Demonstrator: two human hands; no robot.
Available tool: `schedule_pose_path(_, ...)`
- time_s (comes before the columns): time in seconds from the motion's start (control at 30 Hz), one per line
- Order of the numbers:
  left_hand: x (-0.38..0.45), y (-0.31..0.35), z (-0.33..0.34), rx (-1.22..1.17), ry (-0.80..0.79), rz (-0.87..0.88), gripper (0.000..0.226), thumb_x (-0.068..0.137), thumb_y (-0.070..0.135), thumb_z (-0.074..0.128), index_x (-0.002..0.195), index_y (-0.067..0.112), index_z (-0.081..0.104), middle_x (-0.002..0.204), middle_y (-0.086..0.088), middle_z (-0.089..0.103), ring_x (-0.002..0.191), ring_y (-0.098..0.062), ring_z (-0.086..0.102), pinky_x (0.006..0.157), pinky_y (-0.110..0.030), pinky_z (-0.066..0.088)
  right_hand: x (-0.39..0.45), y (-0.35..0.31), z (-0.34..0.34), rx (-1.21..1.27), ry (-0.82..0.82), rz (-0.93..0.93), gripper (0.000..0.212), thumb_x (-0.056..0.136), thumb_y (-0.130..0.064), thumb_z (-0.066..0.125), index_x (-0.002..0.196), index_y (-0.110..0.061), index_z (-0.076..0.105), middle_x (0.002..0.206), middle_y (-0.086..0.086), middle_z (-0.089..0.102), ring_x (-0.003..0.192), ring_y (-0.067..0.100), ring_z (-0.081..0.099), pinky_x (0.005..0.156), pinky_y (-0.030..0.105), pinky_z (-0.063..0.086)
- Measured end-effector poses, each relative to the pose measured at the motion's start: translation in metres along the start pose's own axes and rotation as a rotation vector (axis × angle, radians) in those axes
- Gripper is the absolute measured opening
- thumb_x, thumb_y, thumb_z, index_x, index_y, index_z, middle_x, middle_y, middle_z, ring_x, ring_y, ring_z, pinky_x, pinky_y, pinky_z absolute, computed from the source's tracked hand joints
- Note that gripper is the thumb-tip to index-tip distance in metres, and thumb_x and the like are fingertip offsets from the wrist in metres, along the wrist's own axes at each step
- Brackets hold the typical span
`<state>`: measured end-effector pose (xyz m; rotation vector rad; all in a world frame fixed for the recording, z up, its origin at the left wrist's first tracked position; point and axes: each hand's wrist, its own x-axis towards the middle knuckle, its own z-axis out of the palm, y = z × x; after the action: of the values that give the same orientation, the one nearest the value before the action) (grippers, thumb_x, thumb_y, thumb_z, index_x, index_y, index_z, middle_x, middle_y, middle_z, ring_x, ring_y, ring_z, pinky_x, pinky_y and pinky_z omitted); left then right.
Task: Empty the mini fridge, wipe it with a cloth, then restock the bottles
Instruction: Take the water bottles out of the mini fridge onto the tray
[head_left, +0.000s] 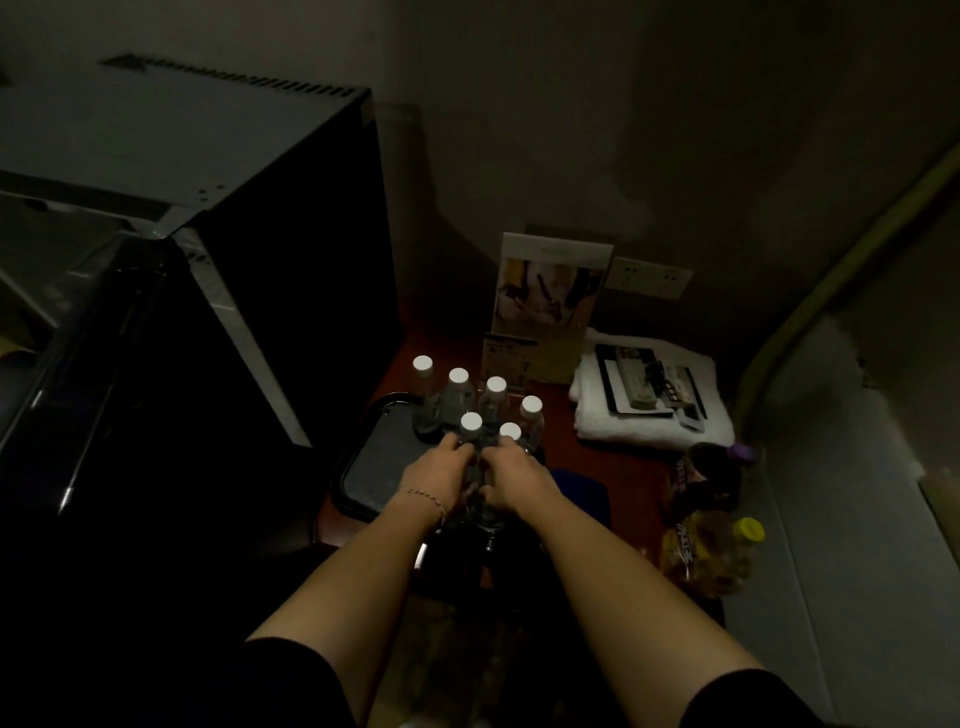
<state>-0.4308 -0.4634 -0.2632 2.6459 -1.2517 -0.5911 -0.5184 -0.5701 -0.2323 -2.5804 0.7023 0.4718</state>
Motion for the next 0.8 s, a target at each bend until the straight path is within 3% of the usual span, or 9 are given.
schedule_pose_path(0.13,-0.01,0.006,-0.003,0.013,0.068,-0.049,0.044,0.091,0.039,0.061,0.129,0.025,0.044,0.129,-0.002,0.038,0.11,-0.026,0.054,0.079,-0.043,0.053,-0.009,0.001,-0.008,-0.076,0.005,-0.023,0.038,0.091,-0.029,0.065,0.126,-0.02,0.054,0.134,0.007,0.04,0.116,0.034,0.055,0.09,0.045,0.049)
schedule_pose_path(0.4,-0.052,0.011,-0.023,0.04,0.251,-0.103,0.04,0.09,0.049,0.054,0.121,0.025,0.047,0.126,-0.001,0.04,0.117,-0.022,0.043,0.08,-0.04,0.054,-0.05,0.002,-0.015,-0.153,0.099,-0.08,0.051,0.088,-0.041,0.07,0.132,-0.022,0.05,0.14,0.004,0.035,0.121,0.032,0.052,0.091,0.046,0.052)
schedule_pose_path(0.57,-0.096,0.02,-0.03,0.037,0.251,-0.051,0.045,0.088,0.055,0.052,0.12,0.024,0.05,0.125,-0.002,0.044,0.118,-0.023,0.042,0.086,-0.041,0.052,-0.098,-0.01,-0.019,-0.139,0.16,-0.013,0.057,0.088,-0.043,0.069,0.137,-0.025,0.048,0.142,0.004,0.036,0.122,0.03,0.051,0.094,0.047,0.05)
schedule_pose_path(0.8,-0.197,0.02,-0.007,0.004,0.177,0.088,0.052,0.082,0.058,0.053,0.121,0.024,0.054,0.123,-0.002,0.05,0.113,-0.023,0.051,0.086,-0.041,0.051,-0.214,-0.046,0.024,-0.105,0.216,0.105,0.045,0.09,-0.042,0.066,0.128,-0.022,0.052,0.132,0.003,0.039,0.117,0.027,0.053,0.092,0.045,0.05)
